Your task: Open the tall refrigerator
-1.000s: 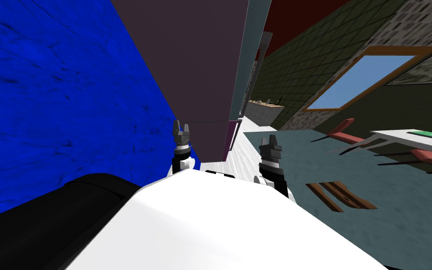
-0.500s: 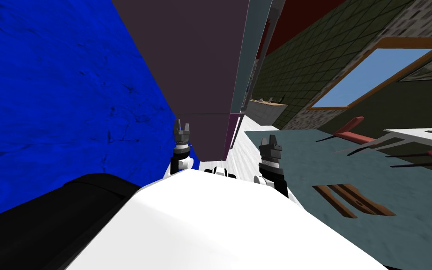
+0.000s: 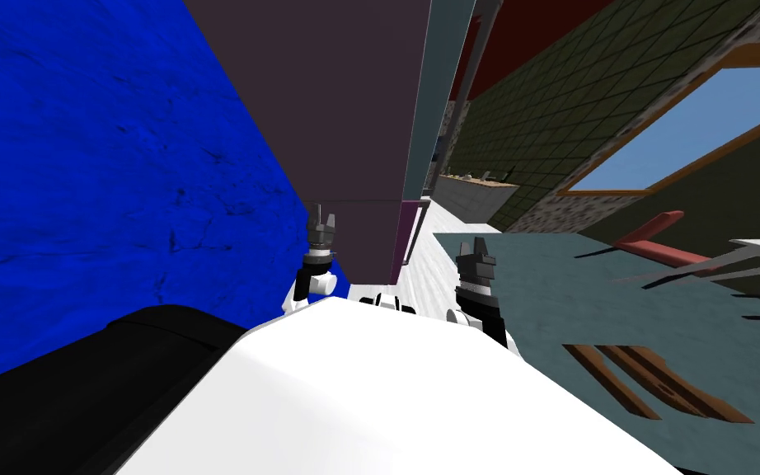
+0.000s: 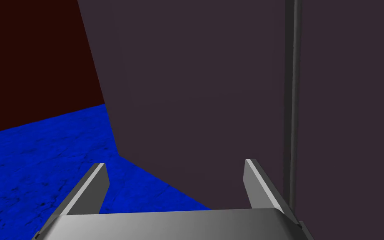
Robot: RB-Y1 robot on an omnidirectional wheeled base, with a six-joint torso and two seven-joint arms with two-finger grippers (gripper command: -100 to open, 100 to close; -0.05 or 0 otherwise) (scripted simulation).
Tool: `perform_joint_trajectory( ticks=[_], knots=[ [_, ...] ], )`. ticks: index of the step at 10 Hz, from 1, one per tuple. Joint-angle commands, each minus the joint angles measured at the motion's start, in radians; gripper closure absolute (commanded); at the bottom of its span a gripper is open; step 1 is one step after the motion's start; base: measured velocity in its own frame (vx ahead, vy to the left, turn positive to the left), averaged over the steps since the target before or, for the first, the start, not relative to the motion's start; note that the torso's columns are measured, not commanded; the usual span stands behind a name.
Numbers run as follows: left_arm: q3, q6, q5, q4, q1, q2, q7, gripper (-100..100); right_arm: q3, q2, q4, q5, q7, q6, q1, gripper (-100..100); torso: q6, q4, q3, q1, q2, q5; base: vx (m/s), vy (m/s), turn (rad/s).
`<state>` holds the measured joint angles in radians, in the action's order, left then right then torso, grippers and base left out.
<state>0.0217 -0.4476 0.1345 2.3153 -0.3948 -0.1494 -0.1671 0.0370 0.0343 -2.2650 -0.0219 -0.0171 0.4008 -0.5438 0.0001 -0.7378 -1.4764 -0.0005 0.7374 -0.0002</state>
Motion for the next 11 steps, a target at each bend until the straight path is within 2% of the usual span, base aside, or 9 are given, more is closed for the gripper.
perform_joint_trajectory(
  ticks=[1, 3, 4, 5, 7, 10, 11],
  knots=[
    [0.013, 0.067, 0.020, 0.014, 0.020, -0.021, 0.000, -100, 0.000, 0.000, 0.000, 0.000, 0.000, 0.000, 0.000, 0, 0.000, 0.000, 0.001, 0.002, 0.002, 0.001, 0.049, -0.072, 0.101],
    [0.021, 0.106, 0.033, 0.021, 0.034, -0.030, -0.001, -100, 0.000, 0.000, 0.000, 0.000, 0.000, 0.000, 0.000, 0, 0.000, 0.000, 0.000, 0.000, 0.000, 0.000, 0.063, -0.100, 0.107],
    [0.030, 0.143, 0.046, 0.029, 0.049, -0.037, -0.002, -100, 0.000, 0.000, 0.000, 0.000, 0.000, 0.000, 0.000, 0, 0.000, 0.000, 0.000, 0.000, 0.001, 0.000, 0.040, -0.104, 0.093],
    [0.030, 0.148, 0.046, 0.029, 0.049, -0.037, -0.002, -100, 0.000, 0.000, 0.000, 0.000, 0.000, 0.000, 0.000, 0, 0.000, 0.000, 0.001, 0.000, 0.001, 0.000, 0.032, -0.078, 0.061],
    [0.048, 0.214, 0.076, 0.043, 0.081, -0.048, -0.004, -100, 0.000, 0.000, 0.000, 0.000, 0.000, 0.000, 0.000, 0, 0.000, 0.000, 0.000, 0.001, 0.000, 0.000, 0.082, -0.112, 0.142],
    [0.058, 0.284, 0.091, 0.050, 0.098, -0.051, -0.005, -100, 0.000, 0.000, 0.000, 0.000, 0.000, 0.000, 0.000, 0, 0.000, -0.001, 0.001, 0.001, 0.002, 0.000, 0.048, -0.106, 0.085],
    [0.068, 0.317, 0.107, 0.056, 0.116, -0.053, -0.006, -100, 0.000, 0.000, 0.000, 0.000, 0.000, 0.000, 0.000, 0, 0.000, -0.001, 0.001, 0.002, 0.002, 0.000, 0.034, -0.101, 0.113]
  ],
)
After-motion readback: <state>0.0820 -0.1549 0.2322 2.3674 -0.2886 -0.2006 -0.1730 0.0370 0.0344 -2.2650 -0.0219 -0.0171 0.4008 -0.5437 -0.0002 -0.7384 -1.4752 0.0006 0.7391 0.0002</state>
